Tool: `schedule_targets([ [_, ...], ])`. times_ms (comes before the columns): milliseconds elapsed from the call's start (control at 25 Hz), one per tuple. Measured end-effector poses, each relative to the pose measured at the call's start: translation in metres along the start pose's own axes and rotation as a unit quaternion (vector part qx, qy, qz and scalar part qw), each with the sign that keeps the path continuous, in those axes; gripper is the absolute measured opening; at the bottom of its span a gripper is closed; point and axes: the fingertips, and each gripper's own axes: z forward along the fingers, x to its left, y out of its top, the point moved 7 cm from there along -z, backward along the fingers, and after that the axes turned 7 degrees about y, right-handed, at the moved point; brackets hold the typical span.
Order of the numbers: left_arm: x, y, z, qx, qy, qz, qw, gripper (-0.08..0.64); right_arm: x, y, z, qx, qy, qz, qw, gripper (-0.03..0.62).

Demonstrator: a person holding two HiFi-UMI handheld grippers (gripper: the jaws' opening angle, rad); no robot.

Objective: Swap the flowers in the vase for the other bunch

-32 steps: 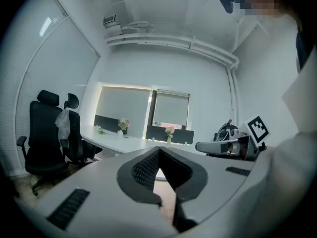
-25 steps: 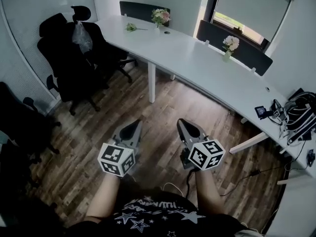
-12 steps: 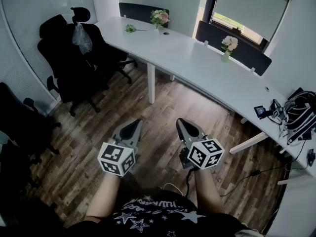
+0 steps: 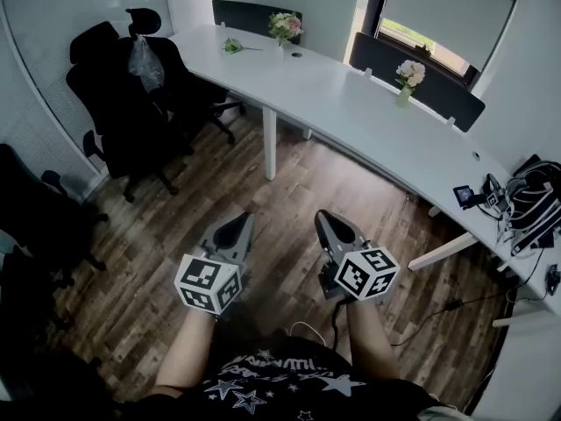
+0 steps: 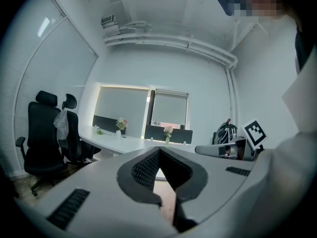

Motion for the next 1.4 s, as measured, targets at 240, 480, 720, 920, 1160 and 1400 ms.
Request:
schedule_targets([
  [240,0.039,-0.01,0.019,0.017,0.009,-0.017,0.9997,0.008,-0.012,-0.004,0.034,0.015,-0.013,0.002,1.0,0.002],
  [480,0.089,0.002,0.061,0.018,-0.006,-0.022,0.9996,0.008,-0.032,0.001,0.09,0.014,-0.029,0.009,0.999,0.002],
  [720,0.155,0.018,0.116,0.027,-0.033,-0.02,0.9989,0.008,-0.051,0.016,0.164,0.01,-0.056,0.003,0.998,0.002],
  [920,0.204,0.038,0.152,0.025,-0.051,-0.028,0.998,0.008,-0.062,0.034,0.216,0.011,-0.075,-0.003,0.997,0.002],
  [1160,0.254,0.043,0.182,0.031,-0.063,-0.047,0.9964,0.008,-0.068,0.041,0.261,0.006,-0.096,-0.006,0.995,0.002],
  [1400,0.279,0.038,0.209,0.041,-0.075,-0.059,0.9946,0.008,-0.084,0.034,0.285,0.032,-0.111,-0.012,0.993,0.002],
])
